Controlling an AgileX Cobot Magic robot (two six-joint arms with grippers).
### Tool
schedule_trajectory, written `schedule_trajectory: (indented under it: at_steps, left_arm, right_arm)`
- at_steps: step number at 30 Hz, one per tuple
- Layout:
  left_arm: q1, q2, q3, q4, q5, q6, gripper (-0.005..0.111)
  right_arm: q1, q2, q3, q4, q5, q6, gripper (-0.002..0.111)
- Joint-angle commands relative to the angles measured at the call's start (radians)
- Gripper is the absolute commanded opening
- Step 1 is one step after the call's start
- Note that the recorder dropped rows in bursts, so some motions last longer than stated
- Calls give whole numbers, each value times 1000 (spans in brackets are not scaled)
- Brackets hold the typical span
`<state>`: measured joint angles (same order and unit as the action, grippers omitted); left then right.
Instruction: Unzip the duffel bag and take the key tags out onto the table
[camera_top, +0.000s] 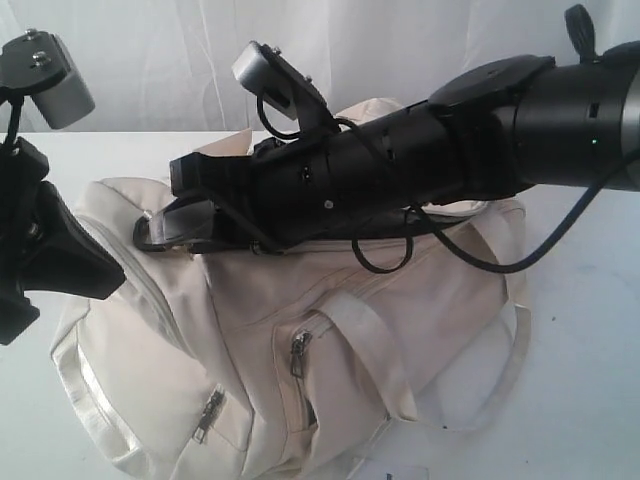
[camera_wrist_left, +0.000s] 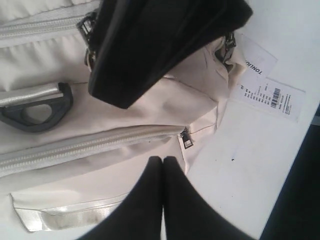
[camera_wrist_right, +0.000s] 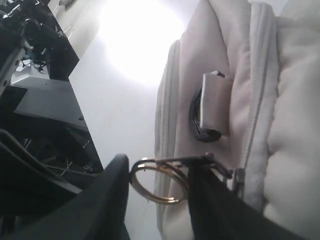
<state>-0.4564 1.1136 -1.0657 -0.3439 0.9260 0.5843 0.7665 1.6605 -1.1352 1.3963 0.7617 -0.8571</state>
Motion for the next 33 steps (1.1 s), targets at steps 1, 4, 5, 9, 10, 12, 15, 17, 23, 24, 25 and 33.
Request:
schedule_trajectory:
  at_steps: [1, 4, 5, 9, 10, 12, 15, 17, 23, 24, 25, 33]
  left_arm:
    - [-4, -9, 8, -13, 16, -8, 0]
    - [-4, -9, 8, -13, 18, -8, 0]
    - [-4, -9, 8, -13, 21, -8, 0]
    - [-4, -9, 8, -13, 23, -8, 0]
    - [-4, -9, 8, -13, 23, -8, 0]
    - [-4, -9, 8, -13, 23, -8, 0]
    - [-4, -9, 8, -11, -18, -8, 0]
    - [-4, -9, 8, 0, -63, -8, 0]
    - [-4, 38, 8, -11, -220, -10, 0]
    - [-4, 60, 8, -31, -244, -10, 0]
    - [-4, 86, 8, -65, -262, 3, 0]
    - [117, 267, -85, -547, -51, 411, 0]
  right_arm:
    - [-1, -2, -9, -4, 108, -20, 62]
    - [-15, -24, -9, -13, 170, -20, 65]
    - [-23, -33, -9, -25, 184, -20, 65]
    - [-84, -83, -11, -116, 236, -13, 65]
    - [-105, -100, -14, -146, 250, 4, 65]
    - [-142, -136, -26, -198, 276, 25, 65]
    - [-189, -191, -57, -284, 299, 23, 65]
    - [-206, -232, -86, -399, 273, 10, 65]
    - [-208, -306, -101, -726, 244, -40, 65]
    - [-208, -306, -101, -755, 256, -47, 65]
    - [-208, -306, -99, -778, 267, -64, 65]
    - [-170, -280, -47, -777, 170, -230, 65]
